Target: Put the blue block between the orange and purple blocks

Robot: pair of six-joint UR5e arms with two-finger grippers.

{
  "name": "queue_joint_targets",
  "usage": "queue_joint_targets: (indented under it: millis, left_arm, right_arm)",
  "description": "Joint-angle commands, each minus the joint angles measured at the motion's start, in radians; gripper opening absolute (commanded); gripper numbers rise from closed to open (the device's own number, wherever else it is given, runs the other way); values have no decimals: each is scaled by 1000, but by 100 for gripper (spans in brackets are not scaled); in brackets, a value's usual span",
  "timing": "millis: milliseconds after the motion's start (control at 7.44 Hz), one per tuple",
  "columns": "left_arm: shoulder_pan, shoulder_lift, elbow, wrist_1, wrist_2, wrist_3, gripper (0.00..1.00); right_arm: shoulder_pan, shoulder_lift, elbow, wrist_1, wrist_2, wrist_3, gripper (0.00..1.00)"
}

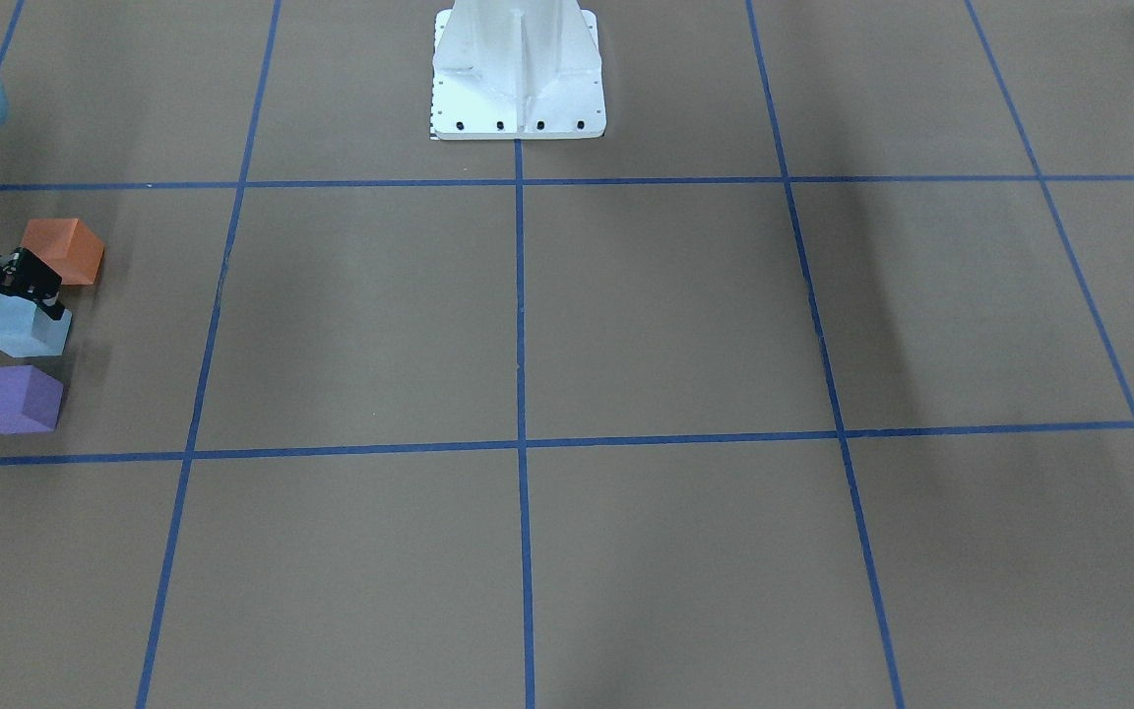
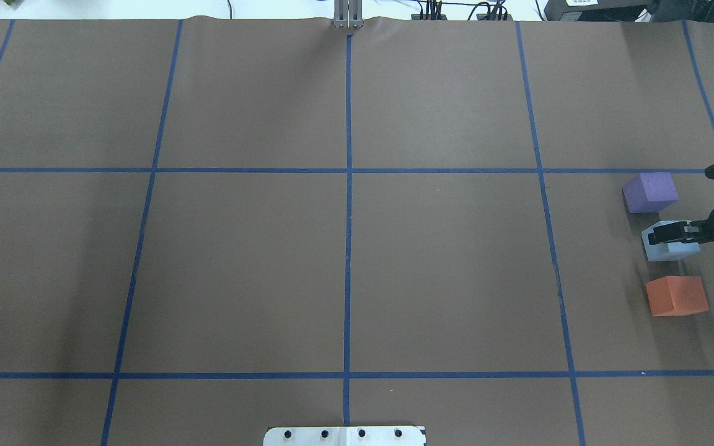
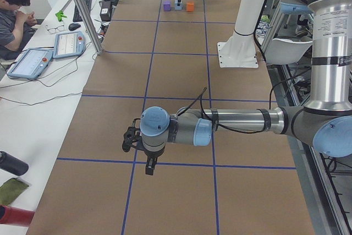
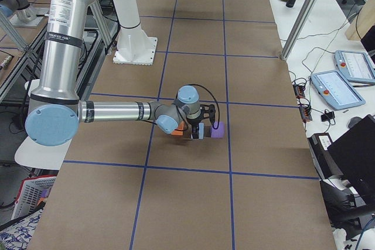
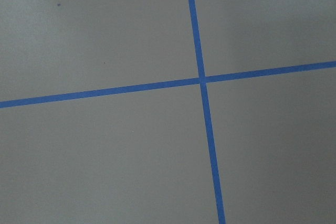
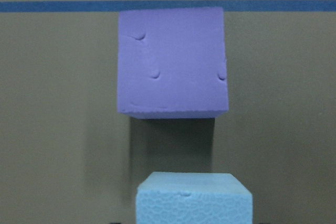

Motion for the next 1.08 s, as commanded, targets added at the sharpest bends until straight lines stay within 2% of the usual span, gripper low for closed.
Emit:
queue_joint_targets:
  millis: [0,269,538,672,807,941]
  left_arm:
    - [1,0,-1,-1,-1,1,100]
    - [-1,2,-7,0,-1,1,100]
    - [1,2,-8,-1,-1,2,100]
    - [1,2,-6,-1,-1,2,100]
    - [1,2,-4,-3,-1,7,100]
    - [-1,3,-6,-3,-4,2,100]
  right_arm:
    - [87,-9,23,-39,55,-120,99]
    - [326,-3,35,-278,162,-507,99]
    - [530,18,86,-587,187,-880,99]
    - [606,73,132,-792,205,-1010,99]
    - [626,101,144,-911,206,-1049,99]
    - [626,96,146,-913,215,-1043,99]
